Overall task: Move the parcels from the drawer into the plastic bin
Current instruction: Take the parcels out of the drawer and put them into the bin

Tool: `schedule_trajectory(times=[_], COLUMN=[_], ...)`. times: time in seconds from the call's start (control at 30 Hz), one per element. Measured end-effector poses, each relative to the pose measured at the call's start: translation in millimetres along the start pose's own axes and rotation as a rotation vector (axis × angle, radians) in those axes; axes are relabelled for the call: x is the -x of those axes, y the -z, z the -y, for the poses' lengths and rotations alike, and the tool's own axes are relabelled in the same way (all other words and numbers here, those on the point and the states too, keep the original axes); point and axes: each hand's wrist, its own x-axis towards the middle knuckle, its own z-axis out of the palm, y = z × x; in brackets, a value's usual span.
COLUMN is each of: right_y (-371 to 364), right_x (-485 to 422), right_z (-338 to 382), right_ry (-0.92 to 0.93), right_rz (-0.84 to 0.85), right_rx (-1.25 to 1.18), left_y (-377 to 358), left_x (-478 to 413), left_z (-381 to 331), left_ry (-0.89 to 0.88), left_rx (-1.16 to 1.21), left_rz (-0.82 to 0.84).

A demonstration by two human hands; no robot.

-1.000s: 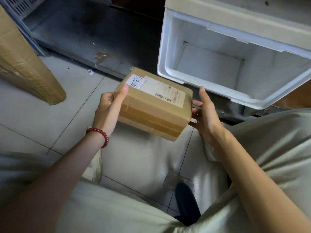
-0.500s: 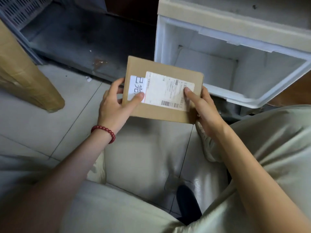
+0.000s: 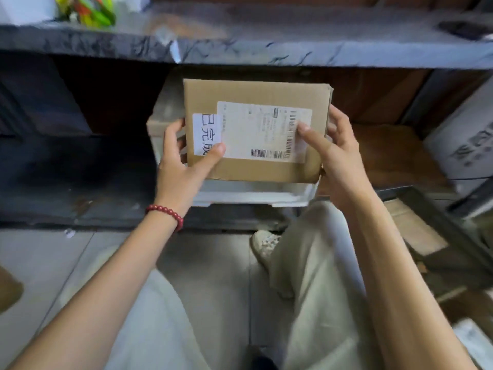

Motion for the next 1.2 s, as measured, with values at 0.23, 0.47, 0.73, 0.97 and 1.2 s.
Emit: schedule_trajectory(times=[0.23,0.47,0.73,0.97,1.2], right_y=[130.3,250.6,311.6,309.4,313.6], right_x=[28.8,101.0,183.3,194.4,191.9], right_z=[18.4,10.3,-18.1,-48.2,-52.0], right_ry=[0.001,-0.131,-0.297,-0.387,-0.36], right_rz=[-0.34,-0.764,-1.0,-1.064,-1.045], right_rx=[0.062,0.077,0.094,-0.007,0.016], left_y=[-129.8,-265.5,-343.3,-361.1,-369.4], left_x=[-5.0,43.9,109.3,112.9,116.3], left_z=[-47.4,-73.5,-69.1,-58.3,-57.5], left_ry=[-0.121,-0.147,-0.063,0.004,0.017], left_rx=[0.077,0.096,0.125,0.027,0.073], left_rz=[0.299,0.641,0.916,0.963,0.944])
